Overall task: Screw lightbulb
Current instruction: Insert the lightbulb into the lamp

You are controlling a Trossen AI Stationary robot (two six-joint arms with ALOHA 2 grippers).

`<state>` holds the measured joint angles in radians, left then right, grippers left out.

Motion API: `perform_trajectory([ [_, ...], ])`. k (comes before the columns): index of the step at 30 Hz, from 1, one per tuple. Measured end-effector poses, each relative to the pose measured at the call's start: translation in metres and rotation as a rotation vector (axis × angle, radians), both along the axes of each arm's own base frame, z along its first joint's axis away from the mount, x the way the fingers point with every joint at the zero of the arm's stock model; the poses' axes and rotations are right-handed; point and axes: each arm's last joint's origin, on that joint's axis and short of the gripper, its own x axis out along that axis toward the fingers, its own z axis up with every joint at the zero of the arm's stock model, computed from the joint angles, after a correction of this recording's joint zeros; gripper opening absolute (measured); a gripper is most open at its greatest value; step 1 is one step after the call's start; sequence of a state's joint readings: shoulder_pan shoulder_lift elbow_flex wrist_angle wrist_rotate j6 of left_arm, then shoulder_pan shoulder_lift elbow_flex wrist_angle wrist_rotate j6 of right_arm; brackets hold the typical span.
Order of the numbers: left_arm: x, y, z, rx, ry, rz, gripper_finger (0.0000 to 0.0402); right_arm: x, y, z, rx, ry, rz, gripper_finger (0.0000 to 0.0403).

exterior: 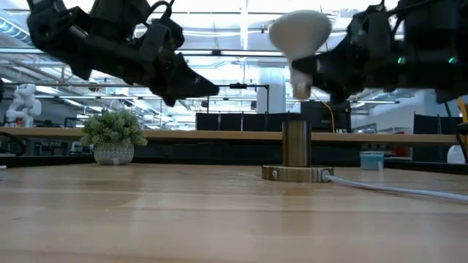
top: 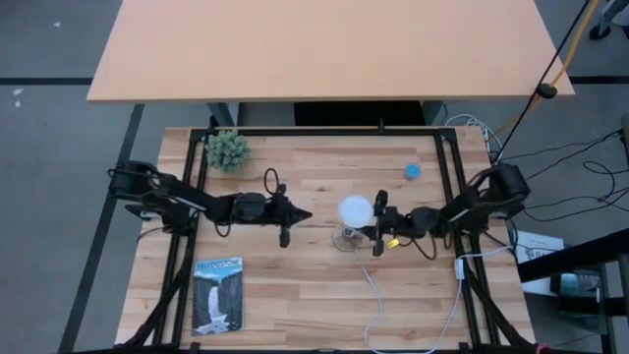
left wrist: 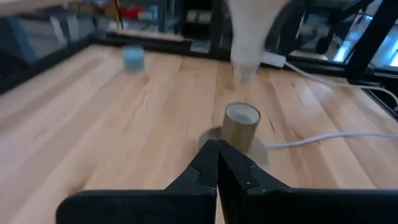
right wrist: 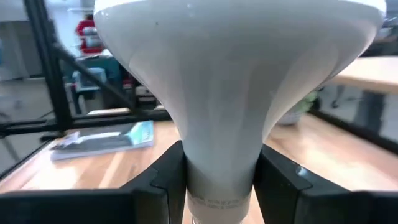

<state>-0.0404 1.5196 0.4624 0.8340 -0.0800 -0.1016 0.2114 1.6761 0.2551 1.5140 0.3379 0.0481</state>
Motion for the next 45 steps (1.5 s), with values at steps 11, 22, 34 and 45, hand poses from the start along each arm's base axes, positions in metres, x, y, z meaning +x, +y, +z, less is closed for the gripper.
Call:
perform_trajectory([
  [11,0.059,0.014,-0.015,0.003,-0.001,-0.077,0.0,0.009,0.001,-0.012,0.019,0.054,0.047,0.0134],
  [22,0.098,0.031,-0.016,-0.024,-0.002,-0.156,0.0,0.005,0.001,-0.019,0.045,0.112,0.038,0.0134],
  [34,0.099,0.032,-0.012,-0.019,-0.039,-0.156,0.0,0.006,-0.001,-0.023,0.035,0.158,0.027,0.0172],
  [45,0.1,0.031,-0.008,-0.017,-0.082,-0.168,0.0,0.006,0.0,-0.023,0.033,0.161,0.034,0.0177],
])
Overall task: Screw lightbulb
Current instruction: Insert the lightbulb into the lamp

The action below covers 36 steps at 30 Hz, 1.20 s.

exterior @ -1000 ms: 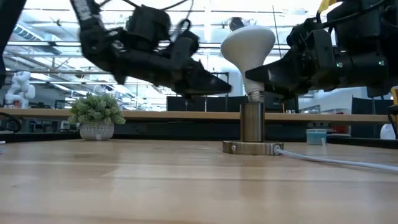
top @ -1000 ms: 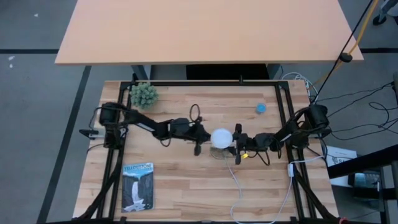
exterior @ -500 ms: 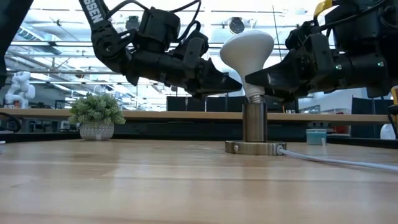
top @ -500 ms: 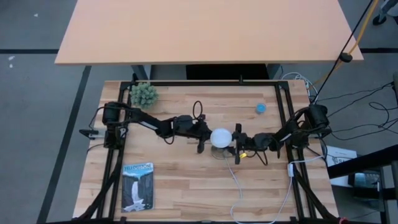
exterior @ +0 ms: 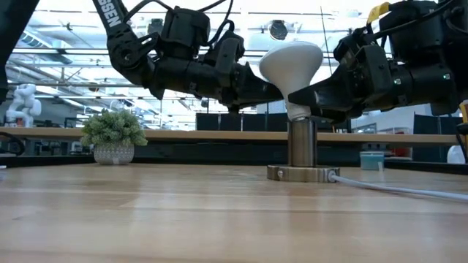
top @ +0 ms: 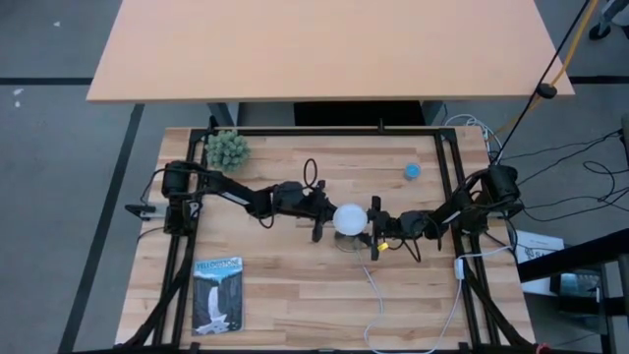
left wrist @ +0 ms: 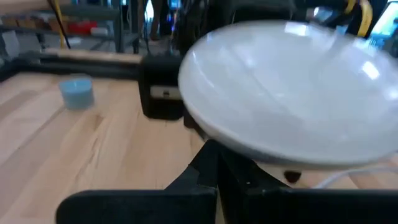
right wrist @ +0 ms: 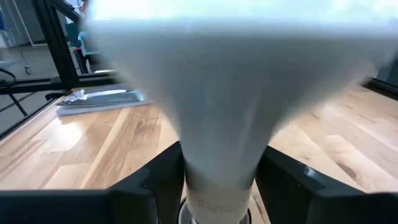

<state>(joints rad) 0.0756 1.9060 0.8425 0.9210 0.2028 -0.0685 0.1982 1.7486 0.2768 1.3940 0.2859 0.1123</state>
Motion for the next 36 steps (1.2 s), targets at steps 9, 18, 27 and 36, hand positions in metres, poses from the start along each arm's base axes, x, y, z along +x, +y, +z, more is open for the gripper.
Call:
perform_trajectory([
  [9,0.0,-0.001,0.002,-0.006,-0.02,-0.027,0.0,-0.002,0.0,-0.002,0.019,0.065,-0.01,0.0209],
  [18,0.0,-0.001,0.001,-0.014,-0.007,-0.028,0.0,-0.005,-0.001,0.01,-0.009,0.077,-0.005,0.0228],
  [27,0.0,-0.001,0.0,-0.015,0.0,-0.027,0.0,-0.014,-0.002,0.014,0.07,0.182,-0.001,0.0225],
  [36,-0.001,-0.001,-0.004,-0.019,0.051,-0.026,0.0,-0.021,-0.002,0.02,0.081,0.23,0.001,0.0224],
])
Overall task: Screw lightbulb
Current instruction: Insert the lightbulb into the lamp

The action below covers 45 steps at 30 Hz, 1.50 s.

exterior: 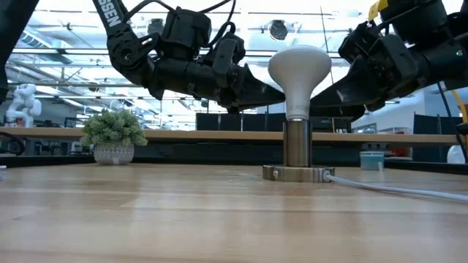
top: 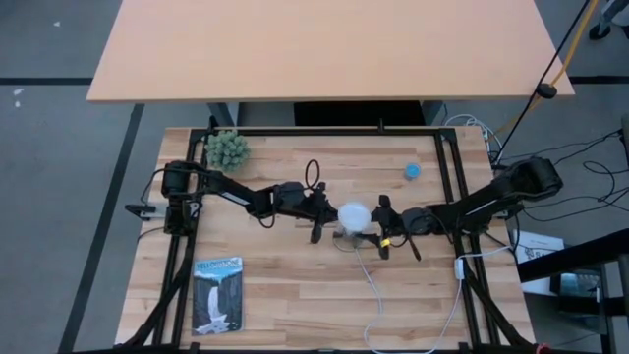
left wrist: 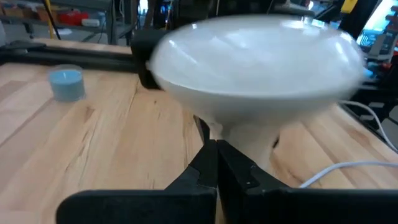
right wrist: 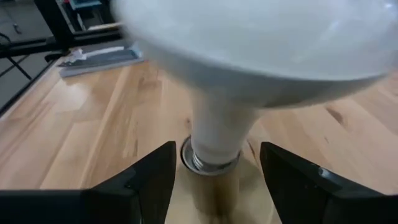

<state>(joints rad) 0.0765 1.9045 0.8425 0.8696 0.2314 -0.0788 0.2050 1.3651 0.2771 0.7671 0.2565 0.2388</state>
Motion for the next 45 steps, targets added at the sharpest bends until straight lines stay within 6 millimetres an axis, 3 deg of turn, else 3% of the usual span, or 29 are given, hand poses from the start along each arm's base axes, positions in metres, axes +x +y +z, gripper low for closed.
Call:
perform_trajectory([
  [11,-0.001,0.007,-0.002,0.004,0.026,0.022,0.0,-0.002,-0.002,0.002,-0.031,0.014,-0.022,0.0224],
  [22,-0.001,0.012,-0.003,-0.019,0.031,0.04,0.0,-0.003,-0.004,0.002,0.094,0.008,-0.093,0.0224],
  [29,-0.002,0.021,-0.003,-0.071,0.039,0.074,0.0,-0.009,-0.015,0.003,0.143,0.117,-0.265,0.0224],
  [33,-0.002,0.021,-0.003,-0.07,0.039,0.073,0.0,0.003,-0.024,0.017,0.154,0.303,-0.368,0.0224],
  [38,-0.002,0.021,-0.003,-0.075,0.04,0.071,0.0,0.034,-0.036,0.043,0.139,0.414,-0.426,0.0224],
  [45,-0.002,0.012,-0.003,-0.129,0.05,0.031,0.0,0.072,-0.06,0.04,0.214,0.642,-0.39,0.0224],
])
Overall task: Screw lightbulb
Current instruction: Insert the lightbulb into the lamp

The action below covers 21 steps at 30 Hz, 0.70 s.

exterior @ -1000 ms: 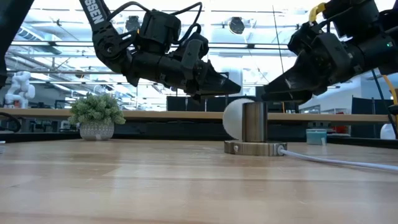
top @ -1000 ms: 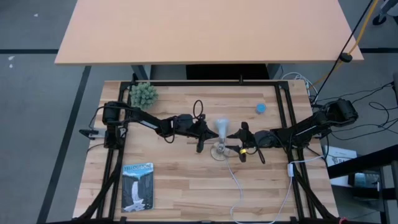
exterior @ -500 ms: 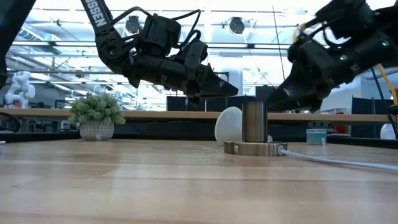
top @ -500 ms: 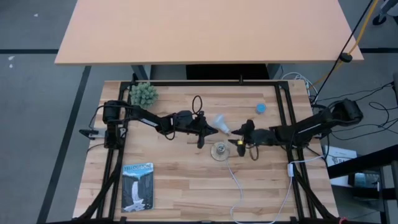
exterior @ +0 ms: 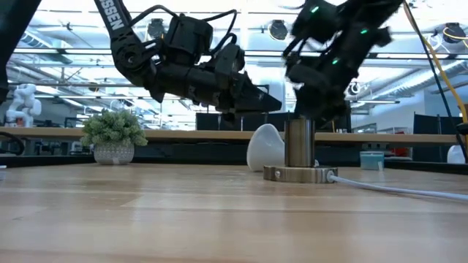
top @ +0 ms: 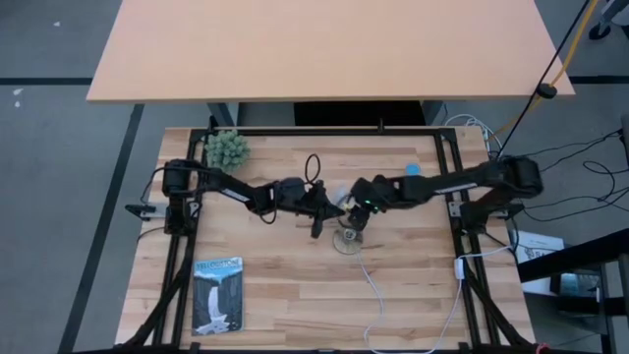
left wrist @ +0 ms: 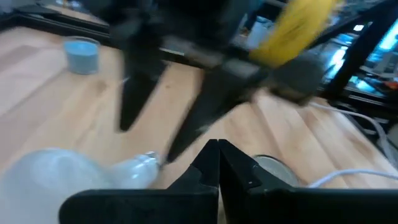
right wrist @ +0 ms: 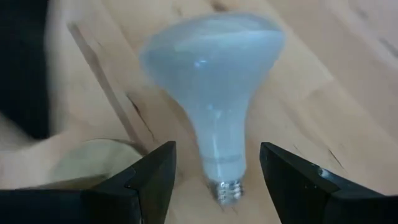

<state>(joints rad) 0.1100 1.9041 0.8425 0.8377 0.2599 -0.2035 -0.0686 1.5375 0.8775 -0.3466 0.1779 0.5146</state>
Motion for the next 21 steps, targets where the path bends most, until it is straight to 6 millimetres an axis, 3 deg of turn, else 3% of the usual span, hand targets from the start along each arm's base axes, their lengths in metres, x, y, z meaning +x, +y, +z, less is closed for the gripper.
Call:
perform_trajectory([
  [8,-0.001,-0.011,-0.006,-0.015,0.064,-0.036,0.0,0.039,-0.02,-0.024,0.013,0.123,0.151,0.0222],
  [11,-0.003,-0.009,-0.011,-0.018,0.104,-0.026,0.0,0.046,-0.028,-0.033,0.024,0.174,0.192,0.0199],
  [14,-0.003,-0.009,-0.011,-0.02,0.112,-0.027,0.0,0.049,-0.033,-0.037,0.047,0.189,0.232,0.0145],
  [21,-0.002,-0.009,-0.009,-0.011,0.101,-0.039,0.0,0.038,-0.041,-0.024,0.012,0.221,0.234,0.0142],
])
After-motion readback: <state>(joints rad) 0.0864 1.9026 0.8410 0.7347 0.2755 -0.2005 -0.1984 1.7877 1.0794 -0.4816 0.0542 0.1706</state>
